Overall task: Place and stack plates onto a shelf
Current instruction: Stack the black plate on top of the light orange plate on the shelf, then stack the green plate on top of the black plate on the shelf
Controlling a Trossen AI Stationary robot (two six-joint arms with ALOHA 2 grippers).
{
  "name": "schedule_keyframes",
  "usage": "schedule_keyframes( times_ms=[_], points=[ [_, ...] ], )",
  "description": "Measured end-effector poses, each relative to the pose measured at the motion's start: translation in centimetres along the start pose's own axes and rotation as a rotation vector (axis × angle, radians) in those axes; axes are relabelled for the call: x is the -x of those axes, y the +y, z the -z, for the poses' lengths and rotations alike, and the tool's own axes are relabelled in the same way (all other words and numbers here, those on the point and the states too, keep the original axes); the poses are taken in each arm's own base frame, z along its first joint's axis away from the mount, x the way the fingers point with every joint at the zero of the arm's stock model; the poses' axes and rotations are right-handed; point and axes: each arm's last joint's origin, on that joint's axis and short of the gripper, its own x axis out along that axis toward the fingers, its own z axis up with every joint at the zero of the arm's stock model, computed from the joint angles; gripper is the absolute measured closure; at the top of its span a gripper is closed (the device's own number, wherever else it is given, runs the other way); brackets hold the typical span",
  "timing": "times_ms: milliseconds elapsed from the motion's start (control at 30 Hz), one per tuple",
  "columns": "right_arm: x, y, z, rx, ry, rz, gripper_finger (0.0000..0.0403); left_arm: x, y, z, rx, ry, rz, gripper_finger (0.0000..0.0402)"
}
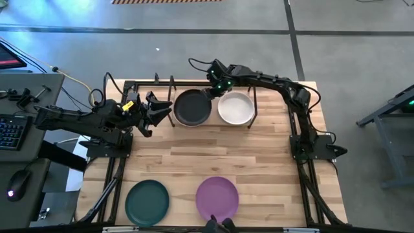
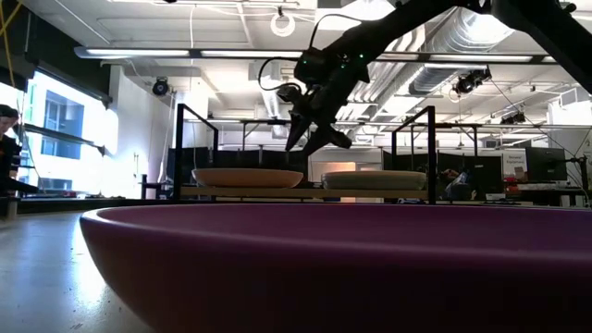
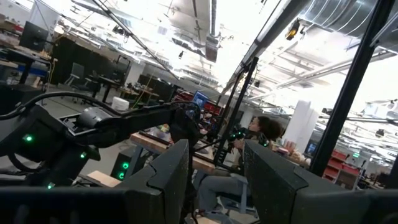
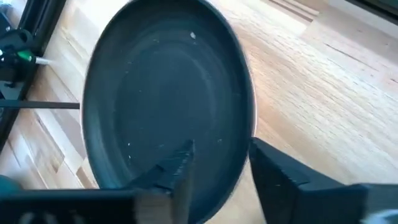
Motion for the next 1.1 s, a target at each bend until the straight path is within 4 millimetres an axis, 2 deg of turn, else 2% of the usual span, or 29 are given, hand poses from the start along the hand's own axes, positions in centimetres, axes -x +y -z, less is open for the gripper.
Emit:
schedule_keyframes(
  times_ms=[167,333,467,567,700,800,933,1100],
  points=[
    [0.0,0.1,0.1,0.029,0.023,-0.039,0.0219,0.0,0.0,0.0,0.000,0.000,0.000,0.0257],
    [0.4,-0.3,0.2,0.070,0.045,-0.035,0.0199,0.0,0.0,0.0,-0.001,0.001,-0.001,0.0257],
    [2.5,-0.1,0.6,0.167,0.066,-0.014,0.0199,0.0,0.0,0.0,-0.001,0.003,-0.001,0.0257],
    [4.8,1.3,1.7,0.289,0.057,-0.013,0.0199,0.0,0.0,0.1,-0.005,0.009,-0.003,0.0257],
    [6.6,2.6,5.1,0.391,-0.006,-0.035,0.0199,0.0,0.0,0.1,-0.047,0.008,-0.002,0.0257],
    [8.1,3.1,8.5,0.376,-0.100,-0.107,0.0199,0.0,0.0,0.1,-0.048,0.009,-0.002,0.0257],
    [10.8,4.6,13.3,0.368,-0.242,-0.278,0.0199,0.0,0.1,0.2,-0.050,0.017,-0.005,0.0257],
    [14.9,6.8,17.8,0.430,-0.495,-0.418,0.0199,0.0,0.1,0.2,-0.011,0.019,-0.006,0.0257]
  ],
)
